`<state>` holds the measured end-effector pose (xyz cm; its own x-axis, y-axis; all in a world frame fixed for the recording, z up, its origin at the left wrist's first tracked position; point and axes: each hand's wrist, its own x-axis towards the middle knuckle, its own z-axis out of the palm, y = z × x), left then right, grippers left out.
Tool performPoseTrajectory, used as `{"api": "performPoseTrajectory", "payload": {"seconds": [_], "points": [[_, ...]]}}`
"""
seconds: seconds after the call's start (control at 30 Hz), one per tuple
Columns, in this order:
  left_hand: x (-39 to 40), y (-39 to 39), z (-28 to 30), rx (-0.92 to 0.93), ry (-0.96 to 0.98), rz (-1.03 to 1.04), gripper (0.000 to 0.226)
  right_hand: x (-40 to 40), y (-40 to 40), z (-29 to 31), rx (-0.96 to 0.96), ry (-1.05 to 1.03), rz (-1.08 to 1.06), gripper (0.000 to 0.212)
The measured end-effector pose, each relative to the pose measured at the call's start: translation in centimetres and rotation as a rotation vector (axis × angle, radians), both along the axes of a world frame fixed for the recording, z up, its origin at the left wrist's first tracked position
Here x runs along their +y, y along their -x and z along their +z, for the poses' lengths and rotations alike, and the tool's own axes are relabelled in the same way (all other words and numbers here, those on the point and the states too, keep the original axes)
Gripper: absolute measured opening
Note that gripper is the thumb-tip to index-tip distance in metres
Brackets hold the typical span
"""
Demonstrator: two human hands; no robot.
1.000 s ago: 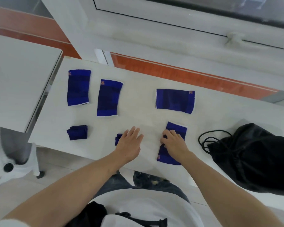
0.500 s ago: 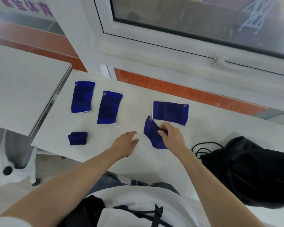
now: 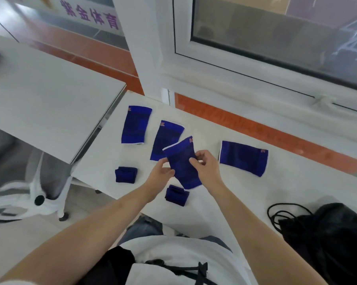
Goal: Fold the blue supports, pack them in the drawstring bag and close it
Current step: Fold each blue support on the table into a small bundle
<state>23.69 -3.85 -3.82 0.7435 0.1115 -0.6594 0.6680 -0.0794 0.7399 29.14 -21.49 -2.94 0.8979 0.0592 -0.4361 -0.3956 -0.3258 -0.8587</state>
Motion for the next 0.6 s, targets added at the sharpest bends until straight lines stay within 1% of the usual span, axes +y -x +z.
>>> {"api": "performPoseTrajectory", "payload": {"seconds": [0.07,0.13,0.2,0.23,0.3,0.37,0.4,0.47,0.53,0.6], "points": [[1.4,-0.8,-0.3,-0.018,-0.027,0.021,0.043,1.6,-0.4,-0.3,0.025,-0.026,-0.008,0.019],[2.9,-1.8,-0.4,-0.025,-0.054,0.036,0.043,3.2,-0.9,-0.4,0.039,-0.015,-0.021,0.024],[4.2,-2.9,-0.5,-0.004,-0.091,0.029,0.041,4.5,-1.5,-0.5,0.028,0.009,-0.042,0.024],[4.9,-3.4,-0.7,0.002,-0.143,0.009,0.042,5.2,-1.7,-0.4,0.021,0.013,-0.056,0.023],[6.1,-4.5,-0.9,-0.034,-0.289,-0.06,0.045,6.4,-2.1,-0.4,0.025,0.004,-0.102,0.021],[7.0,-5.7,-1.0,-0.093,-0.348,-0.125,0.042,7.8,-2.3,-0.4,0.057,-0.04,-0.165,0.018],[7.3,-6.3,-0.9,-0.105,-0.314,-0.152,0.037,8.6,-2.4,-0.4,0.076,-0.077,-0.193,0.018],[7.7,-7.4,-1.0,-0.087,-0.152,-0.177,0.029,10.2,-2.6,-0.2,0.095,-0.13,-0.226,0.017],[7.8,-8.3,-1.3,-0.064,-0.011,-0.179,0.027,11.8,-3.0,-0.1,0.089,-0.159,-0.235,0.019],[8.2,-9.1,-0.9,-0.056,0.1,-0.159,0.028,13.1,-3.5,0.0,0.098,-0.171,-0.241,0.024]]}}
